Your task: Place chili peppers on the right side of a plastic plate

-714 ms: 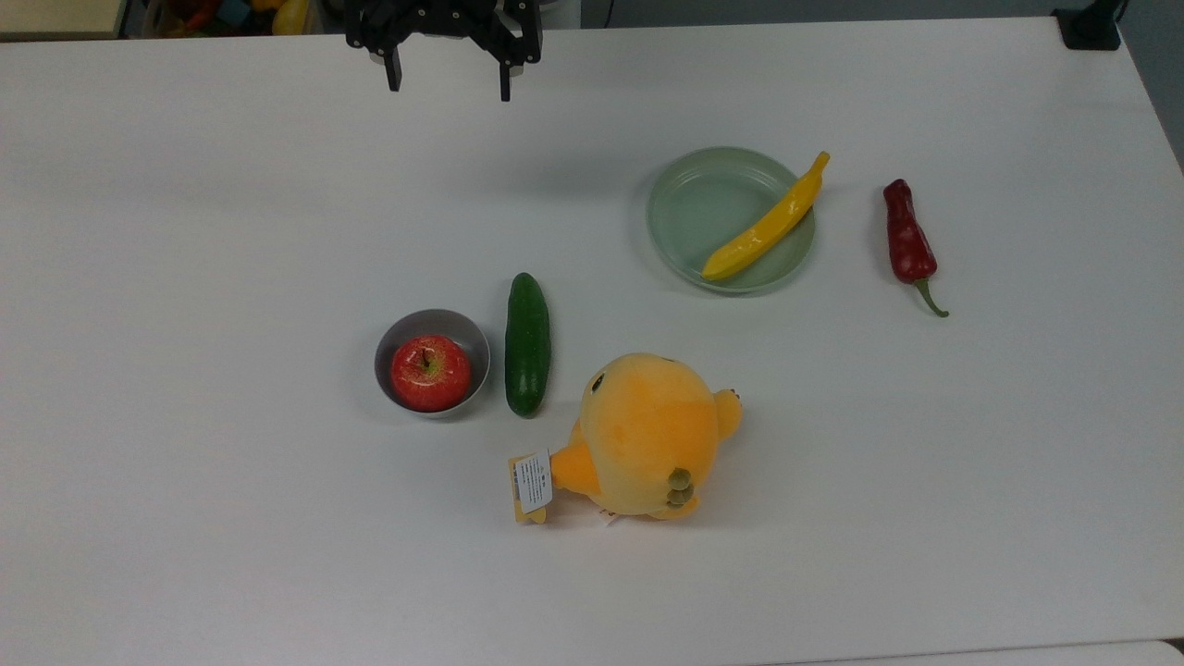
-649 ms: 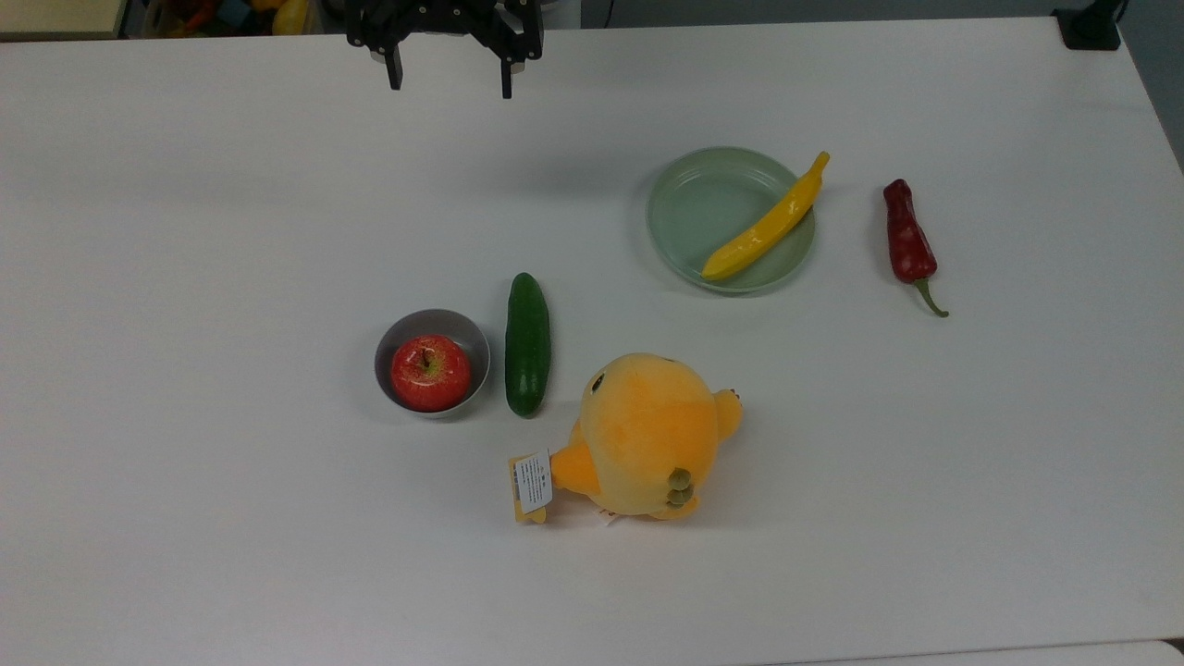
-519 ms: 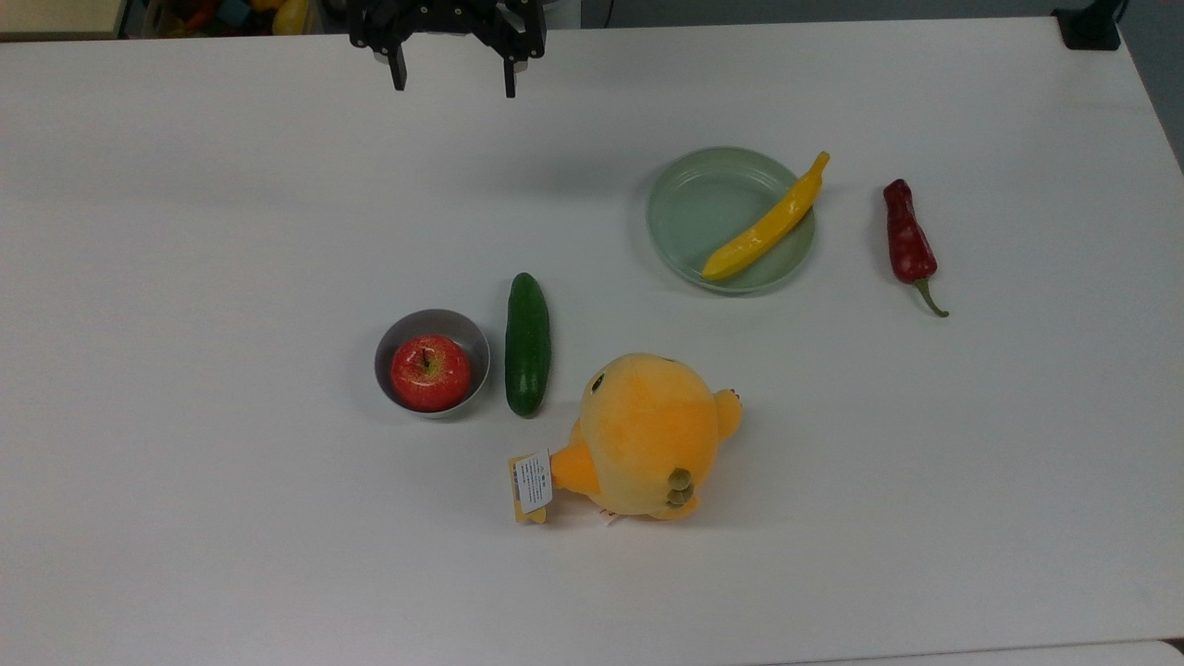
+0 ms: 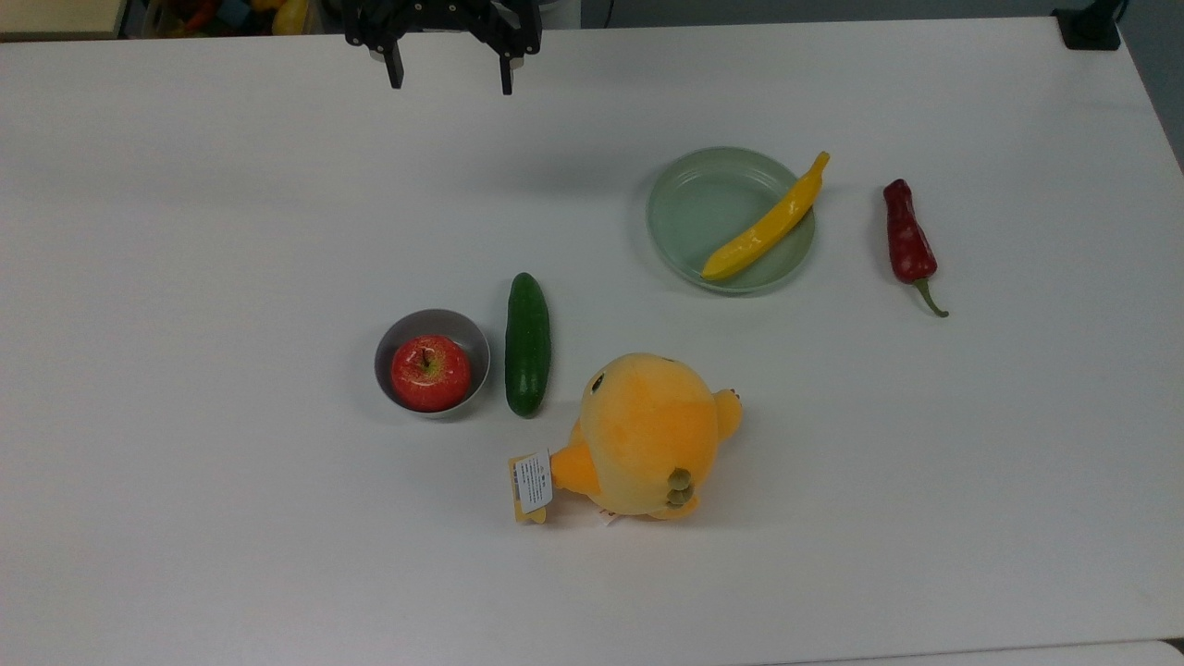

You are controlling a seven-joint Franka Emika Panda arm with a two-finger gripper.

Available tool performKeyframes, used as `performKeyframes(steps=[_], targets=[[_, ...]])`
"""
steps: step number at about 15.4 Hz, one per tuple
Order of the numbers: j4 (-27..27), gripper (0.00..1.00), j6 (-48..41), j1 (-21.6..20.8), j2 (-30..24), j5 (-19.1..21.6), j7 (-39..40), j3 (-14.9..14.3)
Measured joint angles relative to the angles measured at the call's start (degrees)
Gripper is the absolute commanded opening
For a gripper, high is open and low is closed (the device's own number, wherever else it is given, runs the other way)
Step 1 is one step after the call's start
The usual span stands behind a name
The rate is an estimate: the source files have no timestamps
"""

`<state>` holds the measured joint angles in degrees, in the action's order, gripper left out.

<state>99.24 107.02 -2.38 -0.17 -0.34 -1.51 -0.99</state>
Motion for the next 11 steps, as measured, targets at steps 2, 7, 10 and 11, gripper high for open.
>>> performKeyframes(steps=[2, 7, 10, 11], targets=[[0.00, 1.00, 0.00, 0.00, 0.00, 0.00, 0.00, 0.00], [0.04, 1.00, 0.00, -0.30, 0.00, 0.03, 0.04, 0.08], [0.30, 1.00, 0.00, -0.70, -0.01, 0.07, 0.08, 0.20], [0.68, 1.00, 0.00, -0.88, 0.00, 0.08, 0.12, 0.26]])
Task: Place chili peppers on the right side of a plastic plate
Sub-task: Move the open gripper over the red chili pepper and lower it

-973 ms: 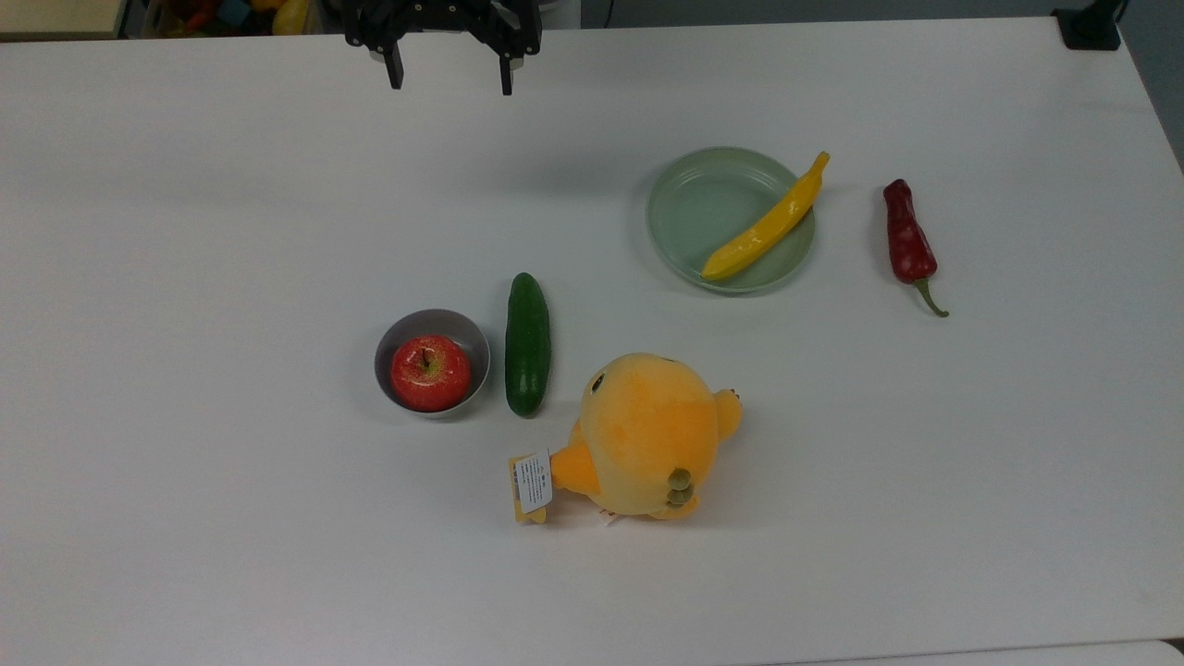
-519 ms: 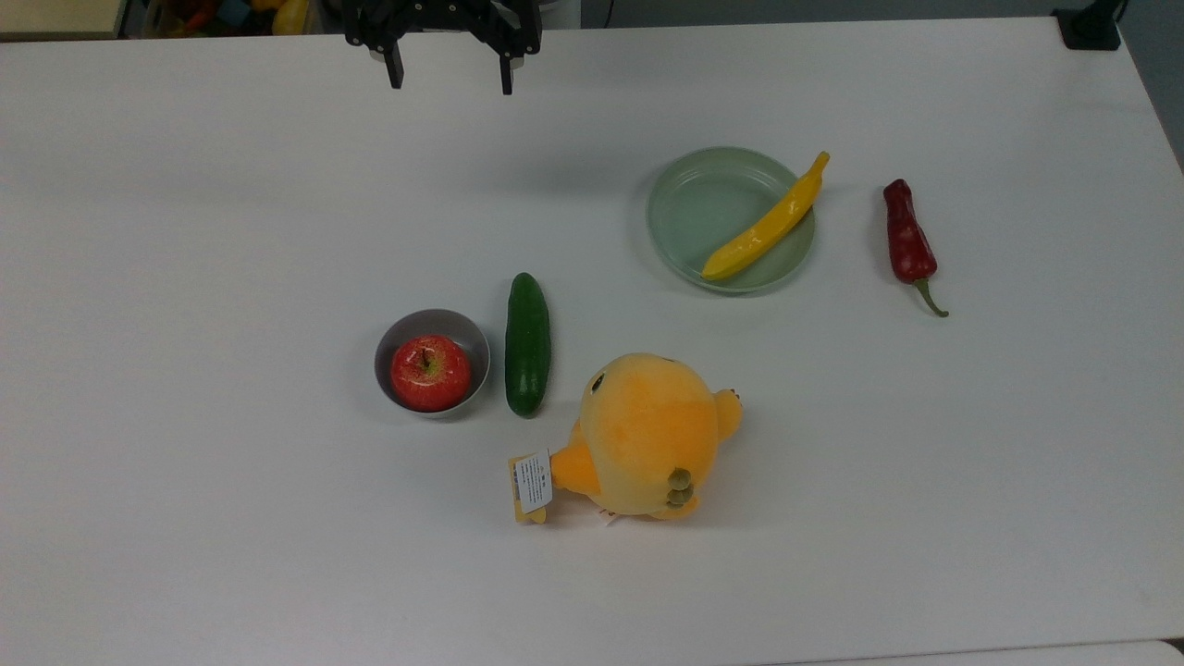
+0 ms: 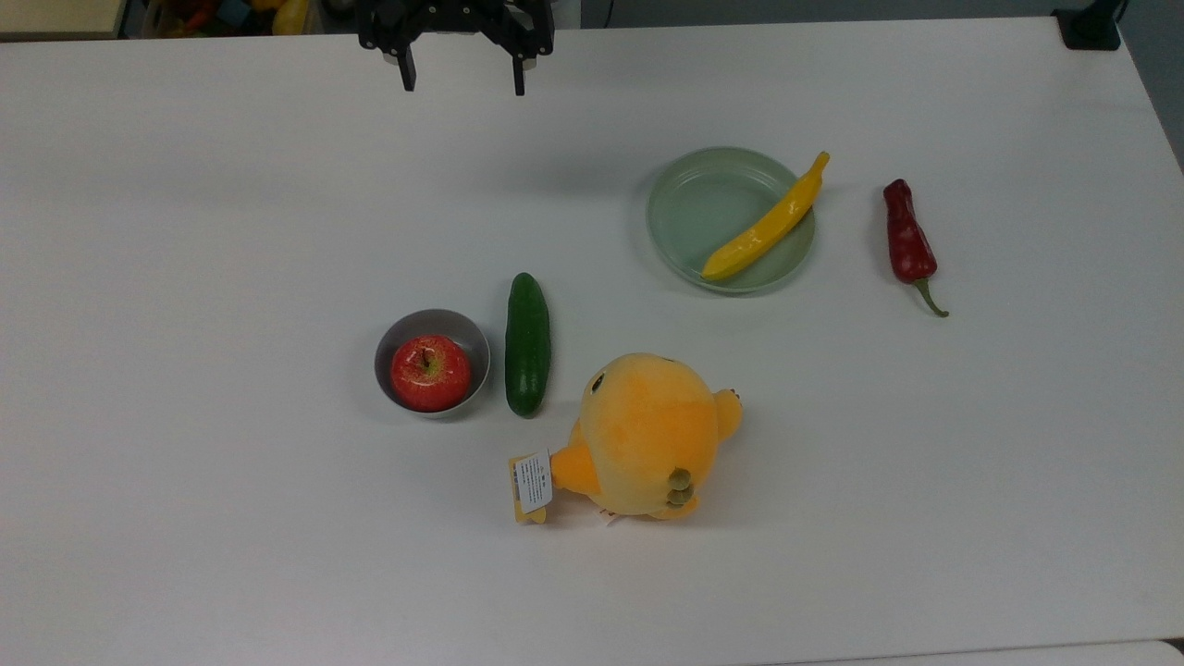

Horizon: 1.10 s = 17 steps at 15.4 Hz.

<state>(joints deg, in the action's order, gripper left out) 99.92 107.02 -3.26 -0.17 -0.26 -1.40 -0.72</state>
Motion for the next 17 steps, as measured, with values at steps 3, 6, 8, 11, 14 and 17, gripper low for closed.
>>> performKeyframes(steps=[3, 6, 8, 11, 14, 17], targets=[[2.41, 1.00, 4.75, -0.22, -0.22, 0.00, 0.01, 0.24], [4.37, 1.00, 8.59, -0.26, -0.26, 0.02, 0.02, 0.48], [4.49, 1.00, 8.78, -0.49, -0.34, 0.28, 0.02, 0.87], [4.49, 1.00, 8.78, -1.60, -0.63, 2.36, -0.14, 1.66], [4.64, 1.00, 8.78, -2.98, -0.36, 2.87, -0.36, 2.27], [4.37, 1.00, 9.09, -6.56, 1.97, 2.92, -1.58, 3.68]])
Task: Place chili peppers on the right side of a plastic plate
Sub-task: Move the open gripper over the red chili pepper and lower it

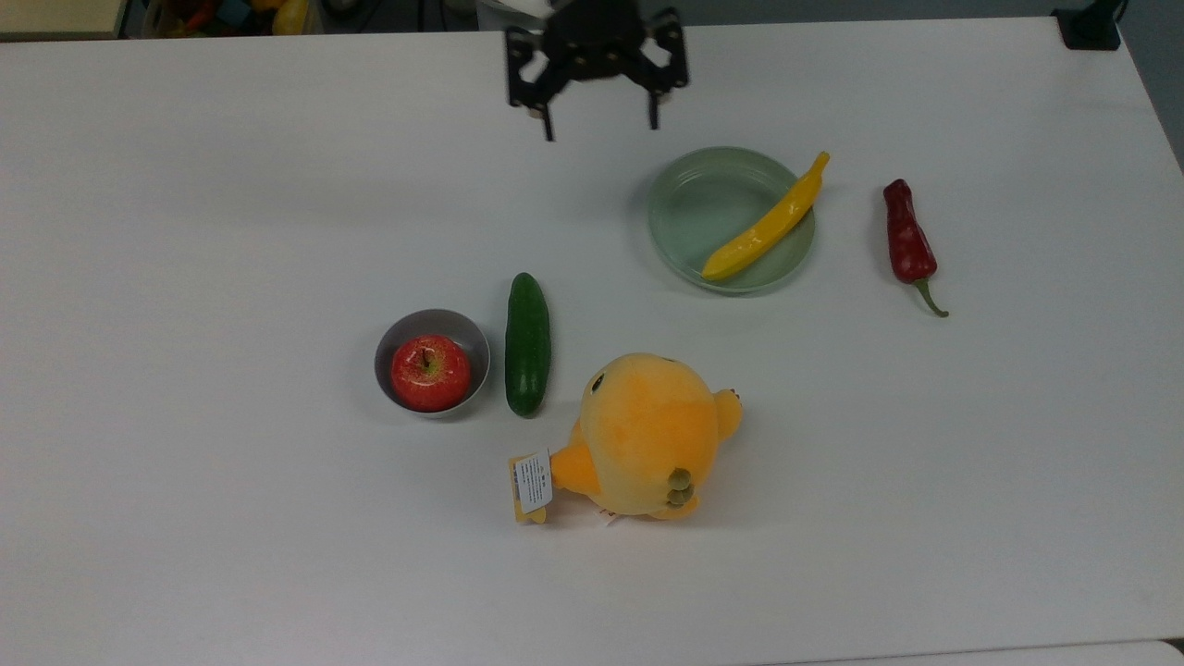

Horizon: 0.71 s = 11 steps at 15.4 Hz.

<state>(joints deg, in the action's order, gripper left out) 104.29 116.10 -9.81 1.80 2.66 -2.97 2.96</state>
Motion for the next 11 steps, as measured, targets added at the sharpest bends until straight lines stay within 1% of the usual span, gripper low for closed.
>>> performKeyframes(steps=[2, 3, 5, 7, 8, 9, 11], targets=[[-1.85, 1.00, 1.10, -1.18, 4.01, -0.01, -0.53, 3.31], [-3.99, 1.00, 1.61, -1.35, 6.93, -0.01, -0.60, 5.58], [-8.06, 1.00, 1.67, -1.55, 11.09, -0.01, -1.24, 8.40], [-11.78, 1.00, 1.67, -1.71, 14.78, -0.62, -7.58, 12.61], [-12.85, 1.00, 1.68, -2.71, 16.04, -1.62, -11.99, 14.49], [-13.20, 1.00, 2.22, -3.97, 16.56, -1.94, -15.63, 15.14], [-13.30, 1.00, 4.10, -8.04, 17.26, -2.40, -23.86, 15.59]])
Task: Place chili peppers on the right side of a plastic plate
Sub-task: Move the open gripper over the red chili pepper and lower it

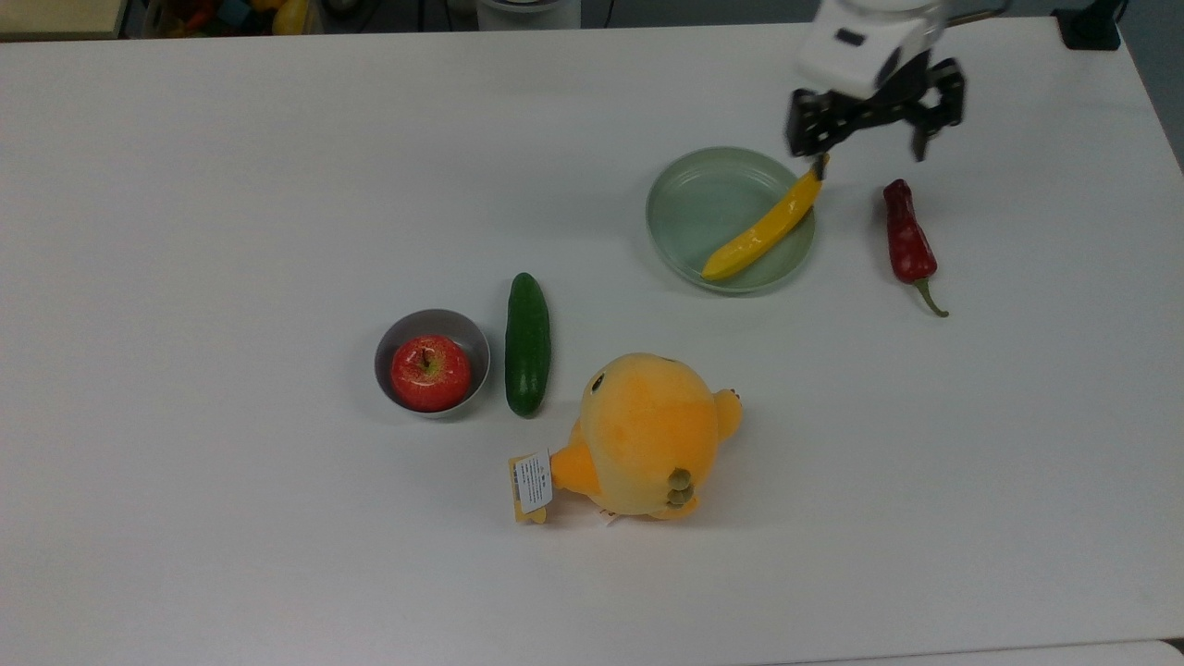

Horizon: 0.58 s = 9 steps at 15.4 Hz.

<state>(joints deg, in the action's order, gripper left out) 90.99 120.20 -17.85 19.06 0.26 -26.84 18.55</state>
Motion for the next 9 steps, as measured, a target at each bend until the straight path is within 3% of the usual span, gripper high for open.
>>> performKeyframes(steps=[4, 9], targets=[[0.03, 1.00, 1.60, -7.62, 2.63, -1.64, -12.00, 0.08], [0.05, 1.00, 7.64, -9.98, 8.41, -6.50, -19.93, -0.65]])
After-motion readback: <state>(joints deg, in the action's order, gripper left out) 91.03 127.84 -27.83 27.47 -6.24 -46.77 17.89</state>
